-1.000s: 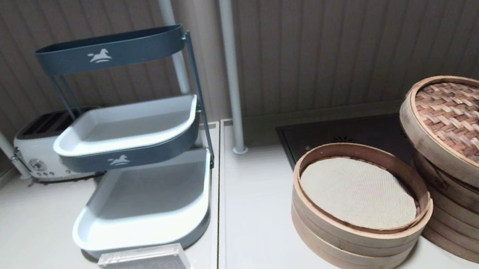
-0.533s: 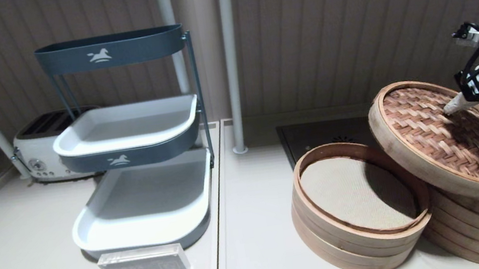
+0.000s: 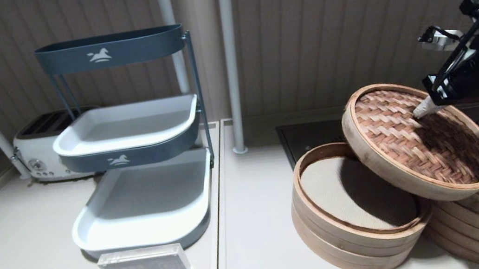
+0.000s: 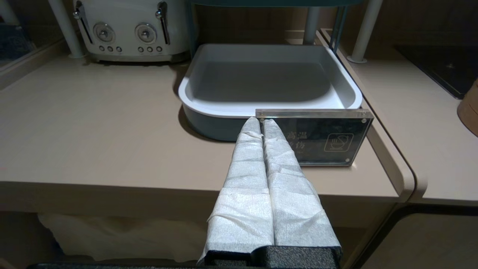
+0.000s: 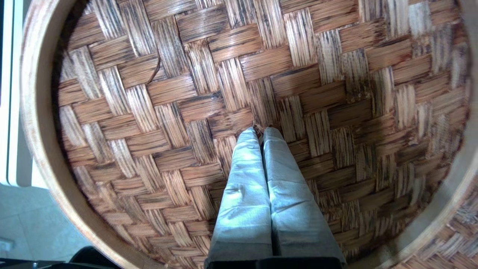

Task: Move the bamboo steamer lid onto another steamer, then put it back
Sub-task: Put the steamer

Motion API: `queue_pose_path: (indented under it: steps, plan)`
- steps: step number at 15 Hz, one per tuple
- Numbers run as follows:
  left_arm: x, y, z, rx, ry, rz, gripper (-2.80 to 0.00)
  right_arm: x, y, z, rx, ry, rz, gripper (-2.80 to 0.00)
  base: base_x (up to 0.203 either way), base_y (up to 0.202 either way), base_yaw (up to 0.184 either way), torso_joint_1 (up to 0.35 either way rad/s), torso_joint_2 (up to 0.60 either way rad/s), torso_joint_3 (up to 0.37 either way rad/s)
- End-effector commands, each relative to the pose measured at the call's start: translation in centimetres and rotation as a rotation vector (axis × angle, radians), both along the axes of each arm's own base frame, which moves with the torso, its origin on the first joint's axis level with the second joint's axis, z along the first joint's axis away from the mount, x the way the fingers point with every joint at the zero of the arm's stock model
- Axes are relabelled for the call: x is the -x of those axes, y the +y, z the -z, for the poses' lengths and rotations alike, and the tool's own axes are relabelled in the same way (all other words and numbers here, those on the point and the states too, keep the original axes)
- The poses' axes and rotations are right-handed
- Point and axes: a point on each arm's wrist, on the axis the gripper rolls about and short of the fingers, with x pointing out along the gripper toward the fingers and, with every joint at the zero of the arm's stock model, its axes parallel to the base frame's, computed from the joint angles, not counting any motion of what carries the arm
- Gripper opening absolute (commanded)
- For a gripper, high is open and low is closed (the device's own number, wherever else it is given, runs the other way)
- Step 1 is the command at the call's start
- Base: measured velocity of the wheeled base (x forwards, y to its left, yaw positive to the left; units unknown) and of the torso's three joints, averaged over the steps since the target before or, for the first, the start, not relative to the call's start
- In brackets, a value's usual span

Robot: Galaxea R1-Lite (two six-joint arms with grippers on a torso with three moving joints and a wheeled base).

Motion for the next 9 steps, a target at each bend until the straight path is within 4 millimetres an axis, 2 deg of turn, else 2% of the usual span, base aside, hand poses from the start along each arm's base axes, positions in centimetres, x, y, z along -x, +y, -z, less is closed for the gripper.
queue_pose_path:
  steps: [1,9]
  plan:
    - [-0.2,0.0,0.8,-0.001,0.025,0.000,-2.80,0.0,1.0,0.1,-0.001,0.007,-0.029,-2.80,0.000,0.000,0.000,0.000,0.00,0.000]
    - [-0.2,0.0,0.8,0.000,0.025,0.000,-2.80,-0.8,5.0,0.1,0.016,0.004,-0.102,-2.80,0.000,0.000,0.000,0.000,0.00,0.000]
